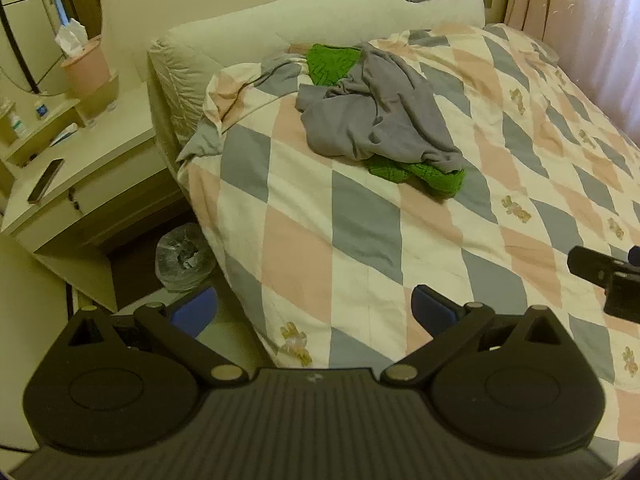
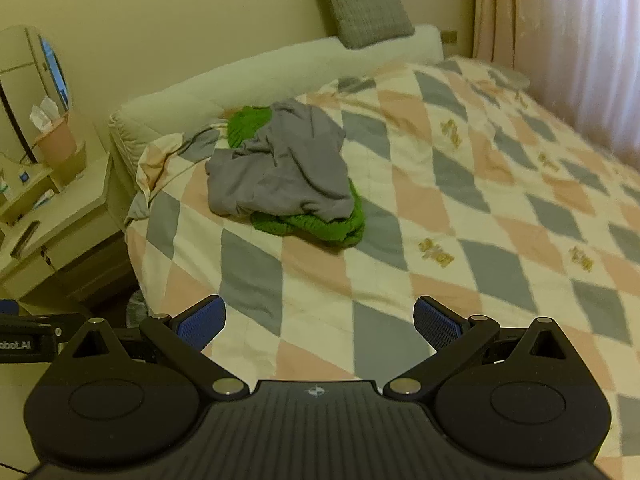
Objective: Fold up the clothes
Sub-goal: 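Move both tools toward the crumpled grey sweatpants on the bed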
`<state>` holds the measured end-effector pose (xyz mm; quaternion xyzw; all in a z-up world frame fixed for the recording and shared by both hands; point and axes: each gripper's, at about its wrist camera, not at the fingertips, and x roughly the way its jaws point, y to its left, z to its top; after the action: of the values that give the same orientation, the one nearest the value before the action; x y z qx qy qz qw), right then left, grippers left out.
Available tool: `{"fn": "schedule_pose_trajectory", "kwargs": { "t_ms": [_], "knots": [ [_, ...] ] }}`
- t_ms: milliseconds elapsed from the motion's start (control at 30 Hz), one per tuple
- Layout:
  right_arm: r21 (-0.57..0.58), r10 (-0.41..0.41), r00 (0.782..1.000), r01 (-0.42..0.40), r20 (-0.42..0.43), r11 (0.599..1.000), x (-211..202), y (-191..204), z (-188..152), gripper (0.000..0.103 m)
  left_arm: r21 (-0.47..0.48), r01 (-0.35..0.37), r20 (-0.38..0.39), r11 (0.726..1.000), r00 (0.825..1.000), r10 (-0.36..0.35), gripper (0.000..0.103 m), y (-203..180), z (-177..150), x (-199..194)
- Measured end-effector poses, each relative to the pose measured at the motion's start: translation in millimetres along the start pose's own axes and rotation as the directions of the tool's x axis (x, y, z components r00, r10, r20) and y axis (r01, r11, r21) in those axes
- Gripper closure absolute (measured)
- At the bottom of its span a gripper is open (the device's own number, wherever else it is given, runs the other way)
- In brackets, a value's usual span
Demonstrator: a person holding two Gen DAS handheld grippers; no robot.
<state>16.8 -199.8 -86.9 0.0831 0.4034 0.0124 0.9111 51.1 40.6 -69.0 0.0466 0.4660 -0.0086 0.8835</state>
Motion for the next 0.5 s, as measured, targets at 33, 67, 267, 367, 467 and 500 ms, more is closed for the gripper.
{"fn": "schedule_pose_trajectory", "kwargs": {
  "t_ms": [33, 67, 267, 367, 467, 500],
  "knots": [
    [0.006, 0.002, 1.0, -0.002, -0.008, 1.0, 6, -1, 1, 0.0, 0.001, 0.01, -0.007, 1.0, 1.0, -0.01, 0.001, 3, 4, 7],
    [0.012, 0.003, 1.0, -0.003, -0.016, 1.0, 12, -2, 2, 0.0, 0.001, 0.021, -0.021, 1.0, 1.0, -0.021, 0.001, 6, 9, 15],
    [0.058, -0.042, 0.999, 0.044, -0.026, 0.997, 58, -1, 16, 0.0, -0.054, 0.109, -0.096, 0.993, 0.989, -0.114, 0.001, 32, 42, 73],
    [0.043, -0.07, 0.997, 0.071, -0.038, 0.997, 86, 3, 24, 0.0, -0.061, 0.123, -0.123, 0.991, 0.984, -0.13, 0.001, 48, 62, 107],
    [0.0, -0.108, 0.991, 0.108, -0.079, 0.994, 124, 14, 39, 0.0, -0.045, 0.146, -0.122, 0.988, 0.981, -0.151, 0.001, 64, 84, 140],
    [-0.012, -0.117, 0.989, 0.116, -0.092, 0.993, 138, 18, 43, 0.0, -0.041, 0.158, -0.119, 0.987, 0.98, -0.162, 0.002, 70, 92, 151]
  ]
}}
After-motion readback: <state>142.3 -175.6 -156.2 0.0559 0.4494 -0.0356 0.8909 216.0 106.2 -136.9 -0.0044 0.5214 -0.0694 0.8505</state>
